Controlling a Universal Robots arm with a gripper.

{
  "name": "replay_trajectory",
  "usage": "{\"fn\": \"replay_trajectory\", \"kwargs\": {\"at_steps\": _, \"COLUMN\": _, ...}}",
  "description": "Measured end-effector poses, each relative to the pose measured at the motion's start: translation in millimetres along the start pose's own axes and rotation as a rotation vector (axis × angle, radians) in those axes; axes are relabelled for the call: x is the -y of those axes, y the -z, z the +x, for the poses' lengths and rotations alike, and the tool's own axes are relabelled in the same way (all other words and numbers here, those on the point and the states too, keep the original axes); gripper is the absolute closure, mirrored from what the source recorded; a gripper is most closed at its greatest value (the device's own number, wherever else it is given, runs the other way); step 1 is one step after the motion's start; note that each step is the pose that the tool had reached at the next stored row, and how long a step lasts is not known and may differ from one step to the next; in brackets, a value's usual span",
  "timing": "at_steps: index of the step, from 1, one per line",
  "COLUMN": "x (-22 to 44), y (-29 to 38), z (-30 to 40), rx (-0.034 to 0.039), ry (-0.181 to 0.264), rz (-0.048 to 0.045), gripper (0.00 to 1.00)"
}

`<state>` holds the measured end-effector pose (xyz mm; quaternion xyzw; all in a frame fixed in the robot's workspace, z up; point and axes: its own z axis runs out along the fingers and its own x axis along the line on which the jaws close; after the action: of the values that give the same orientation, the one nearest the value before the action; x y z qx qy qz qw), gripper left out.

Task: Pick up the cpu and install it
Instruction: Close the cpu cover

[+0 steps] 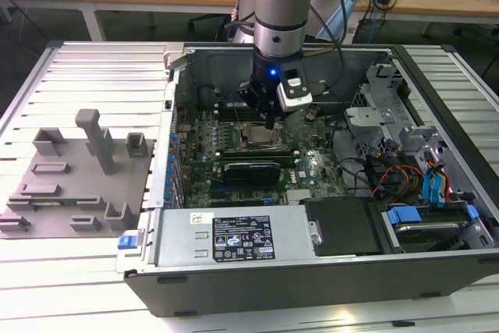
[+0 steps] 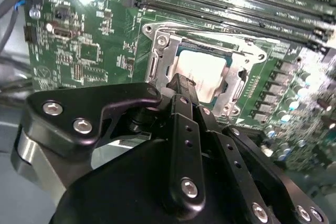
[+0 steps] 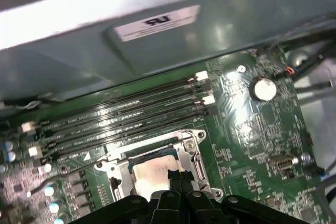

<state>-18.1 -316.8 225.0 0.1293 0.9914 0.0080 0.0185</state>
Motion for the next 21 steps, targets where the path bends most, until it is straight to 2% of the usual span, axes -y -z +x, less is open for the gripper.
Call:
{"fn": "replay_trajectory", "kwargs": {"at_steps": 3, "x": 0.0, "y": -0.2, "z": 0.0, "rx": -0.0014, "ry": 0.067, "rz": -0.0022, "gripper": 0.89}}
{"fn": "replay_trajectory", "kwargs": {"at_steps": 6, "x": 0.0, "y": -0.4, "z": 0.0, "rx": -0.0035, "ry": 0.173, "rz": -0.0056, "gripper": 0.89}}
{"fn": "replay_trajectory", "kwargs": {"at_steps": 8, "x": 0.0, "y": -0.5, "z": 0.0, "rx": -0.0043, "ry": 0.211, "rz": -0.0069, "gripper": 0.89}}
{"fn": "replay_trajectory", "kwargs": {"at_steps": 10, "x": 0.0, "y": -0.6, "z": 0.0, "rx": -0.0056, "ry": 0.28, "rz": -0.009, "gripper": 0.89}}
{"fn": "replay_trajectory", "kwargs": {"at_steps": 14, "x": 0.1, "y": -0.6, "z": 0.2, "rx": -0.0059, "ry": 0.29, "rz": -0.0091, "gripper": 0.89}}
{"fn": "replay_trajectory", "kwargs": {"at_steps": 17, "x": 1.5, "y": -0.6, "z": 5.6, "rx": -0.0057, "ry": 0.29, "rz": -0.0092, "gripper": 0.89}}
{"fn": "replay_trajectory", "kwargs": {"at_steps": 21, "x": 4.3, "y": -0.6, "z": 16.2, "rx": -0.0058, "ry": 0.29, "rz": -0.009, "gripper": 0.89}}
